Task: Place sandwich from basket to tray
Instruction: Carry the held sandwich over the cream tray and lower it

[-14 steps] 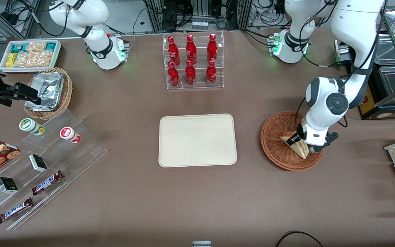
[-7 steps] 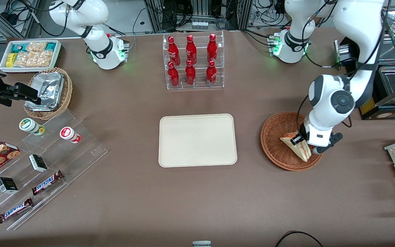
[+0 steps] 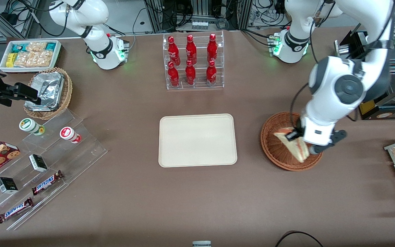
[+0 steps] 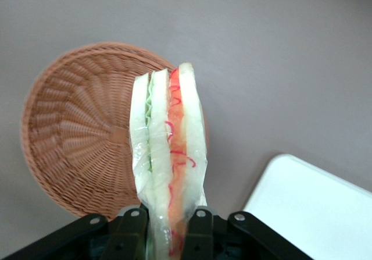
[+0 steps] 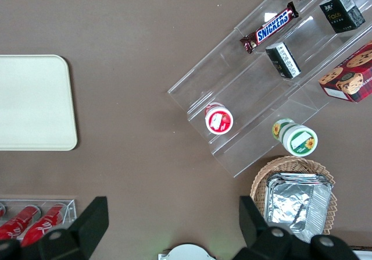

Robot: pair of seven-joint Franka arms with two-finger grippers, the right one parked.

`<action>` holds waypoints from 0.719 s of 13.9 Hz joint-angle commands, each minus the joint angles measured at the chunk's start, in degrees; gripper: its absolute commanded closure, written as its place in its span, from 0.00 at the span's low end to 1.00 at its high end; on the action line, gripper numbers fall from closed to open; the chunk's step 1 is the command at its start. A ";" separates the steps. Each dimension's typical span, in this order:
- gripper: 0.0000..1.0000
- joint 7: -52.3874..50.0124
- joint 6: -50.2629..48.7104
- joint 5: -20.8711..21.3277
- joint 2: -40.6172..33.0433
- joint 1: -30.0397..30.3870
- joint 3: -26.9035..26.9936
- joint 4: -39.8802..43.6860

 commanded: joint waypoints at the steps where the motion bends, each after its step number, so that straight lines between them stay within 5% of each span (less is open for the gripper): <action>1: 1.00 -1.55 -1.12 1.63 1.06 -5.45 0.34 1.70; 10: 1.00 -5.33 -0.60 1.10 14.15 -20.83 0.16 14.00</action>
